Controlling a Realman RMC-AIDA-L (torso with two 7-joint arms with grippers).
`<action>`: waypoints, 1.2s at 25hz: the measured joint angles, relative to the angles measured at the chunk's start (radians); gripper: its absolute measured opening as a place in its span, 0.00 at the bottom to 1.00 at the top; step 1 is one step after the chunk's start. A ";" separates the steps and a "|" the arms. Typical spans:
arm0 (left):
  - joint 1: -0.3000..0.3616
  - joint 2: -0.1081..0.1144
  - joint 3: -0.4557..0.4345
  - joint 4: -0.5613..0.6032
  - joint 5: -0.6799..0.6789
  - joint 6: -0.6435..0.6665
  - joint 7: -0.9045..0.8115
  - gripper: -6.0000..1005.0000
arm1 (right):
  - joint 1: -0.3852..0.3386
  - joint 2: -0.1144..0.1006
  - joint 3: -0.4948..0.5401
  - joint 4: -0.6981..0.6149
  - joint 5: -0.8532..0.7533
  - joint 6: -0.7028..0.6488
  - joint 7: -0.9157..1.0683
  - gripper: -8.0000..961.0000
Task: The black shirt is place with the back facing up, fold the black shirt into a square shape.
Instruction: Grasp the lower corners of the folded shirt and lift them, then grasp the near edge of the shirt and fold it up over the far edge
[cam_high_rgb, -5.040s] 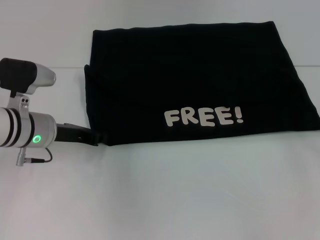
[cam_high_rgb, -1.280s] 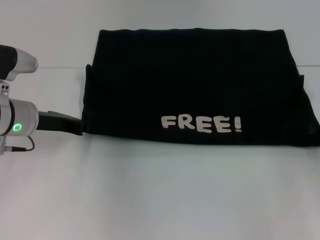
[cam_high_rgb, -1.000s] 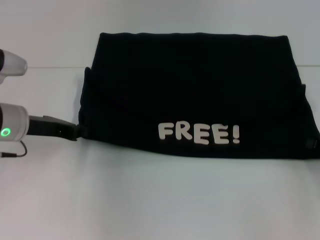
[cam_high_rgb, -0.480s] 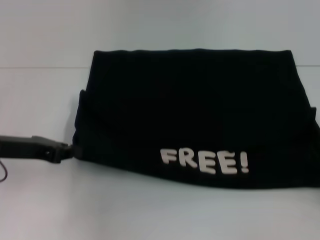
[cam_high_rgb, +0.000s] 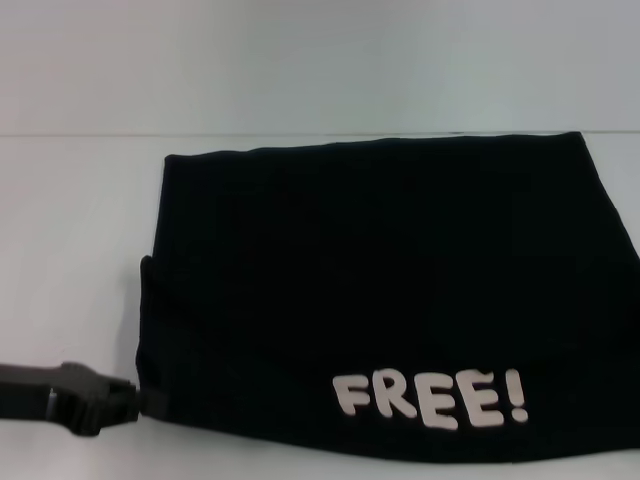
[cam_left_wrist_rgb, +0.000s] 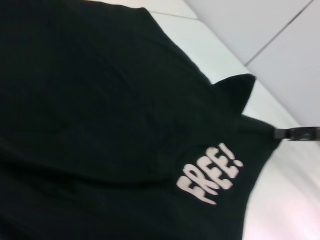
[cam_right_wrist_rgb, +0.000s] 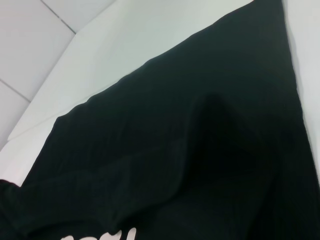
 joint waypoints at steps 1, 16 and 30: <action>0.008 -0.002 -0.005 0.000 0.000 0.013 0.002 0.01 | -0.006 -0.002 0.002 0.000 -0.010 -0.009 -0.002 0.05; -0.037 0.015 -0.100 -0.041 -0.027 -0.001 -0.015 0.01 | 0.044 -0.034 0.062 -0.018 -0.075 -0.068 -0.013 0.05; -0.286 0.095 -0.037 -0.245 -0.069 -0.468 -0.121 0.01 | 0.329 -0.109 0.047 0.008 -0.125 0.165 0.151 0.05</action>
